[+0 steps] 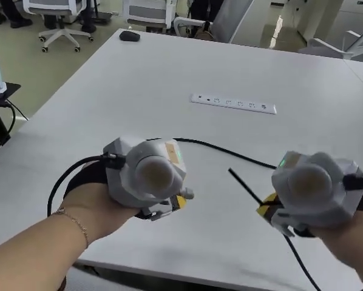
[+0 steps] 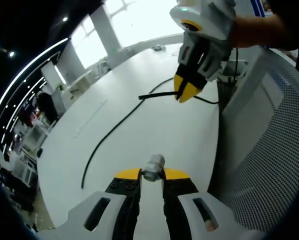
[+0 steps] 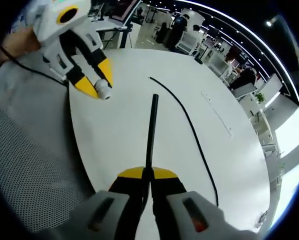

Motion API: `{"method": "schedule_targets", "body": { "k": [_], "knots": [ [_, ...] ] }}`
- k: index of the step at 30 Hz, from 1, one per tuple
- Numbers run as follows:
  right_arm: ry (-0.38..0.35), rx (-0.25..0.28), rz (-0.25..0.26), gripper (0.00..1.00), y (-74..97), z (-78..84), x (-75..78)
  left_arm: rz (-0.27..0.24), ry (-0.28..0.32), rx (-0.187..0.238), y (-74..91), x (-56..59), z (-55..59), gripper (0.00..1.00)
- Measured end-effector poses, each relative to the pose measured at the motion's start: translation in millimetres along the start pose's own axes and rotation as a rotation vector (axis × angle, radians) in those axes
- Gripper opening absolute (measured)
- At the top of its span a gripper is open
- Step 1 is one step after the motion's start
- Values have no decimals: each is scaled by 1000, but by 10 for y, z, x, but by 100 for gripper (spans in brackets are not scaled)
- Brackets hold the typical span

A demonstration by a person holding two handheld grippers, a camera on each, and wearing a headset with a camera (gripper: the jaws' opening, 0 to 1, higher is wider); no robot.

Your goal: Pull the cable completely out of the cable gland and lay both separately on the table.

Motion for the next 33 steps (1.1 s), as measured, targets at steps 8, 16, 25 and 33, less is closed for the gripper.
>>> {"method": "schedule_targets", "body": {
  "k": [8,16,25,33],
  "knots": [
    [-92,101,95,2,-233,-191,821,16,9,11,1,5,-19,17],
    [-202,141,164,2,-858,-240,1580,24,44,1,-30,-29,20,17],
    [-333,56,101,3,-1767,151,1953,54,78,-6,-61,6,51,17],
    [-393,-73,36,7,-1950,602,1860,104,78,-2,-83,92,14,17]
  ]
}}
Point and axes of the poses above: the centre of the closed fingertips' face, and the gripper's own axes: y roughly backward along the fingers, x roughly to its right, z roughly out of its underside, the point moved 5 cm from there along y, roughly backward along the fingers, and after that the axes turned 15 degrees about y, right-handed, at the moved point
